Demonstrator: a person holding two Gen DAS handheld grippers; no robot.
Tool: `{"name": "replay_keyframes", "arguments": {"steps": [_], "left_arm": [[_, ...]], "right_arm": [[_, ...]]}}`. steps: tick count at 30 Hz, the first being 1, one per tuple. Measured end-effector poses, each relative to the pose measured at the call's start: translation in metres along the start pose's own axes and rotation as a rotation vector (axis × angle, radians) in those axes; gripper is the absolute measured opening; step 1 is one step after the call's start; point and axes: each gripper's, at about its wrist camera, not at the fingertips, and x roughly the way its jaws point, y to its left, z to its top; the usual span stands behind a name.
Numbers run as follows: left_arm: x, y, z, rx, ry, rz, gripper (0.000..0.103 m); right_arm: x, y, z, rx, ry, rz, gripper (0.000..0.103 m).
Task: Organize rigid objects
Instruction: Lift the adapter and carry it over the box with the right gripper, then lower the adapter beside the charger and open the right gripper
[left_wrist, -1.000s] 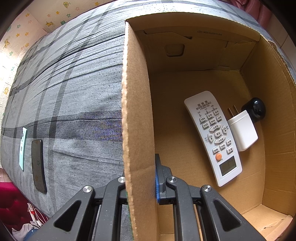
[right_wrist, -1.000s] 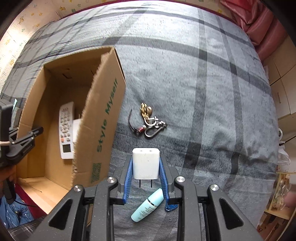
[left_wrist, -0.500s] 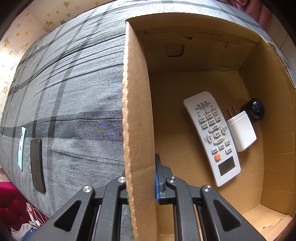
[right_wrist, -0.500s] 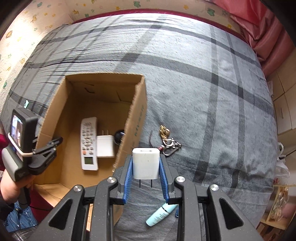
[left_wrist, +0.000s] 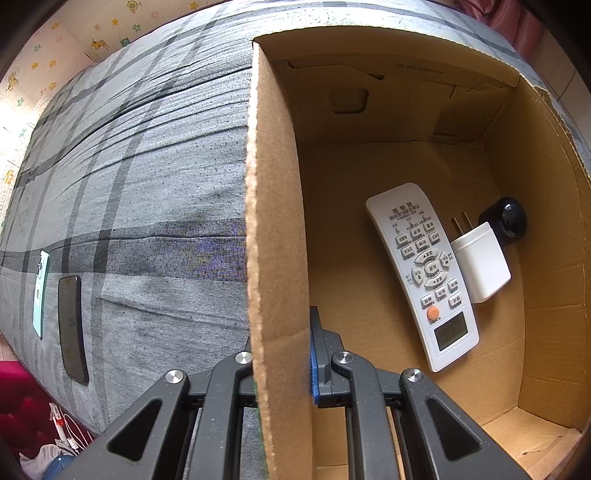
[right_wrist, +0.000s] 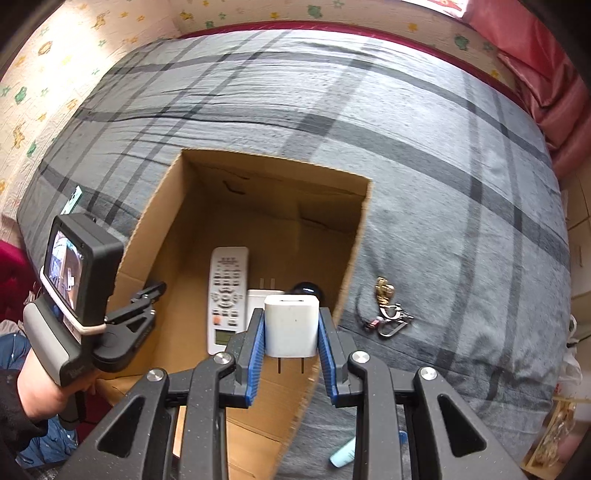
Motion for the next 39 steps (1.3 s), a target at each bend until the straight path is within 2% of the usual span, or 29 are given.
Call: {"name": "replay_keyframes", "arguments": {"steps": [13,29,39], "left_arm": [[0.002,0.004,0.000,-0.004,0.000,-0.019,0.013],[0.003,0.006,0.001,-0.007,0.001,-0.026,0.013],[0.003,0.006,0.001,-0.005,0.001,-0.027,0.013]], "right_arm": [[0.048,0.037,0.006,-0.060,0.076,0.003,0.028],[0.105,0.043,0.005,-0.030,0.163,0.018,0.028],[0.110,0.040,0.006,-0.012,0.154,0.027,0.030]]}}
